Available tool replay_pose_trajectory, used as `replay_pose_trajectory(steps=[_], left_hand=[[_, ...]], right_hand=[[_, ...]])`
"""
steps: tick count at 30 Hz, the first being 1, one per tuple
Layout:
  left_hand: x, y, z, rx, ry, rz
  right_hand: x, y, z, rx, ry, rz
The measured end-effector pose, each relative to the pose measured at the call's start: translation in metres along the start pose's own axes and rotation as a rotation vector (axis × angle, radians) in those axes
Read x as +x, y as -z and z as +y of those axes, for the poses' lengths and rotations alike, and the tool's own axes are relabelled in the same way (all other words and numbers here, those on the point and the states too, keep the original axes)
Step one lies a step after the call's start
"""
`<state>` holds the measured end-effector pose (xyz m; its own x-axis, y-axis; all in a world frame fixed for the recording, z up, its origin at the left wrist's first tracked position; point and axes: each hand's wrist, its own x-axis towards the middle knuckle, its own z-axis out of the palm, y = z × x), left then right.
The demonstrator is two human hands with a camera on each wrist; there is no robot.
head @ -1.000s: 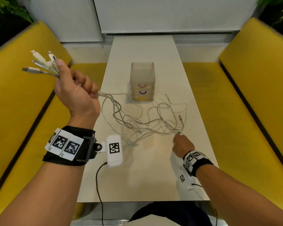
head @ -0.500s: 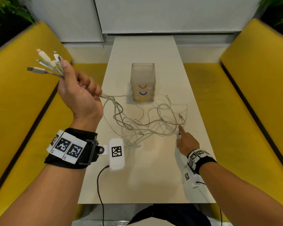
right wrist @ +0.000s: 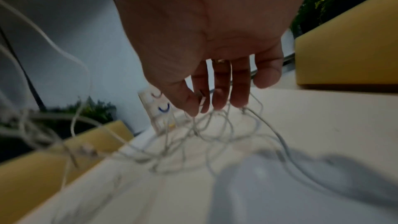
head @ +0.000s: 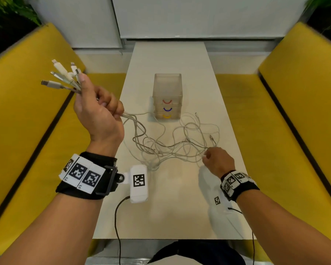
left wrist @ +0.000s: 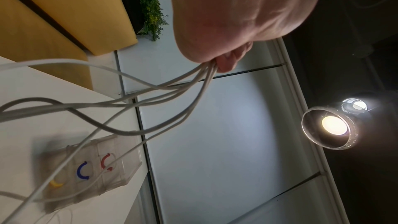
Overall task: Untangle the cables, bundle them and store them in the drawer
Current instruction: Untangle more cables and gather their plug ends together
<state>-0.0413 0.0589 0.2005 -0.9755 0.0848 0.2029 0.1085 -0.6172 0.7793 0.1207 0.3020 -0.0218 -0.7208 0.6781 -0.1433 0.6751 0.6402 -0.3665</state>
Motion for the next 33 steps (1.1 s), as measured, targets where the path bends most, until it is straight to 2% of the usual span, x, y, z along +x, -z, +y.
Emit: replay_pose_trajectory(steps=[3,6,8,12,15,18,21,23,25,30,33], left_hand=[[-0.002,-0.002,-0.002,-0.007,0.007,-0.009],[-0.005,-0.008,-0.002,-0.017,0.015,-0.03],[-0.007,-0.011,-0.002,-0.027,0.023,-0.045],[-0.011,-0.016,0.0,-0.027,0.028,-0.069],[-0.014,-0.017,0.001,-0.032,0.036,-0.072],[-0.015,-0.017,0.002,-0.022,0.044,-0.071],[-0.015,-0.017,0.005,-0.027,0.04,-0.07],[-0.014,-0.017,0.008,-0.033,0.034,-0.071],[-0.013,-0.017,0.01,-0.036,0.024,-0.074],[-0.007,-0.011,0.016,-0.045,0.001,-0.069],[-0.004,-0.006,0.021,-0.04,-0.018,-0.048]], right_hand=[[0.002,0.035,-0.013,0.271,-0.012,0.086],[0.003,0.077,-0.03,0.643,-0.003,0.146],[0.001,0.106,-0.042,0.836,-0.004,0.154],[-0.011,0.157,-0.064,1.072,0.072,0.108],[-0.018,0.183,-0.076,1.146,0.107,0.053],[-0.022,0.198,-0.082,1.205,0.152,-0.066],[-0.027,0.214,-0.088,1.279,0.276,-0.159],[-0.028,0.228,-0.091,1.382,0.376,-0.129],[-0.026,0.238,-0.093,1.418,0.413,-0.05],[-0.013,0.219,-0.083,1.218,0.249,0.116],[-0.005,0.204,-0.066,1.209,0.141,0.187]])
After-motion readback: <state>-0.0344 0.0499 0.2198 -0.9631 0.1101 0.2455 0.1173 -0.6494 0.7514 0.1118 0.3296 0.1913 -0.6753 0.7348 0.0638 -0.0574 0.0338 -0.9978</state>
